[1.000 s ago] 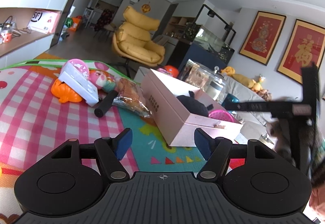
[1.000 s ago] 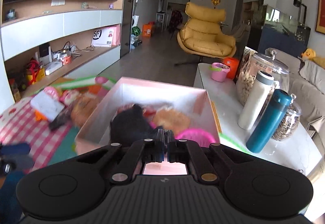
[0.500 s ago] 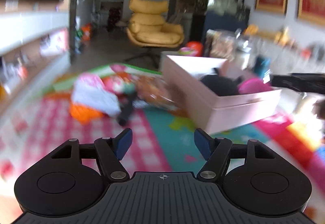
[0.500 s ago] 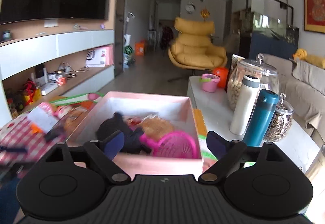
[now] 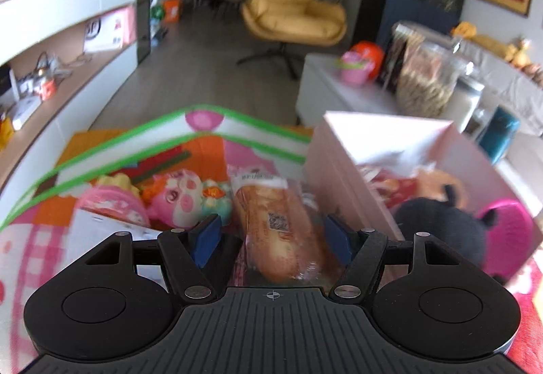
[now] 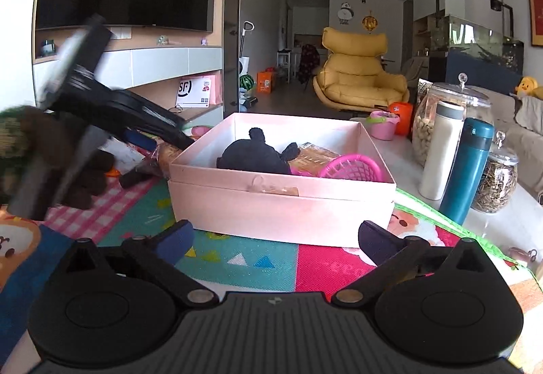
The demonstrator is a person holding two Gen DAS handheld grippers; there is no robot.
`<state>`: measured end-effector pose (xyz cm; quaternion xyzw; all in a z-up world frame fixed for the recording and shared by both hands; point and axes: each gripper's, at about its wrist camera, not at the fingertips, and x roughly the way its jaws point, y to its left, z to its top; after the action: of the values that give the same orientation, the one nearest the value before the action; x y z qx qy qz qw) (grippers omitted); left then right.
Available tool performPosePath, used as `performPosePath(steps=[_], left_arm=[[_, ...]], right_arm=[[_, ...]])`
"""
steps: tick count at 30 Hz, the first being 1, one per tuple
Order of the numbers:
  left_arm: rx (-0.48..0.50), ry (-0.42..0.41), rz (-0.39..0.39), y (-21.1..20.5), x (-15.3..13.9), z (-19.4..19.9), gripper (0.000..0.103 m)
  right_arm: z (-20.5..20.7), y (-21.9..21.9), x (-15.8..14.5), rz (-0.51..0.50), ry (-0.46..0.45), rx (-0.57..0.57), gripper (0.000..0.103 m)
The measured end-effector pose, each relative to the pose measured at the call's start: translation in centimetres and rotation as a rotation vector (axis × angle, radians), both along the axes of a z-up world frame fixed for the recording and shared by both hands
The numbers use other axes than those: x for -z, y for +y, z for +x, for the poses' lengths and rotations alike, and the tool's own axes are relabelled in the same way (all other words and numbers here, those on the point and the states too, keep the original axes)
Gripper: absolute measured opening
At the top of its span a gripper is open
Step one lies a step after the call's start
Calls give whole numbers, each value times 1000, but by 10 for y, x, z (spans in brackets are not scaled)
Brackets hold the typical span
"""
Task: Organize objects
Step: 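Grasp a second wrapped bread bun with the left tool, then grasp the white card package with the right tool while the left tool holds the bread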
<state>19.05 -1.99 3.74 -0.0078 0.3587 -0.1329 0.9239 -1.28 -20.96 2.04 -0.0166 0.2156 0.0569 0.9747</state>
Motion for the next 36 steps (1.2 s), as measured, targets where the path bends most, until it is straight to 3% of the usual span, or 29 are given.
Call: performPosePath(steps=[2, 4, 7, 12, 18, 21, 26, 29, 32, 36], left_arm=[[-4, -16, 8, 2, 2, -1, 63], [24, -47, -6, 8, -3, -14, 46], [64, -26, -44, 20, -9, -44, 46], [112, 13, -117, 59, -6, -126, 46], [-47, -28, -141, 127, 2, -189, 46], [-104, -33, -216, 155, 6, -192, 46], [-129, -77, -219, 173, 8, -189, 46], [-117, -87, -266, 183, 14, -192, 47], [-116, -108, -296, 188, 20, -196, 47], [-112, -125, -300, 188, 22, -198, 47]], right_arm=[[-1, -1, 0, 7, -4, 2, 103], [0, -2, 0, 15, -2, 0, 103], [2, -2, 1, 17, 7, -2, 103], [3, -1, 2, 15, 20, -4, 103], [10, 10, 1, -23, 61, -23, 103], [13, 36, -11, -73, 49, -108, 103], [34, 102, -39, -98, 47, -286, 103], [63, 145, -43, -190, 70, -352, 97], [107, 176, -39, -255, 171, -369, 92], [153, 192, -33, -230, 273, -353, 91]])
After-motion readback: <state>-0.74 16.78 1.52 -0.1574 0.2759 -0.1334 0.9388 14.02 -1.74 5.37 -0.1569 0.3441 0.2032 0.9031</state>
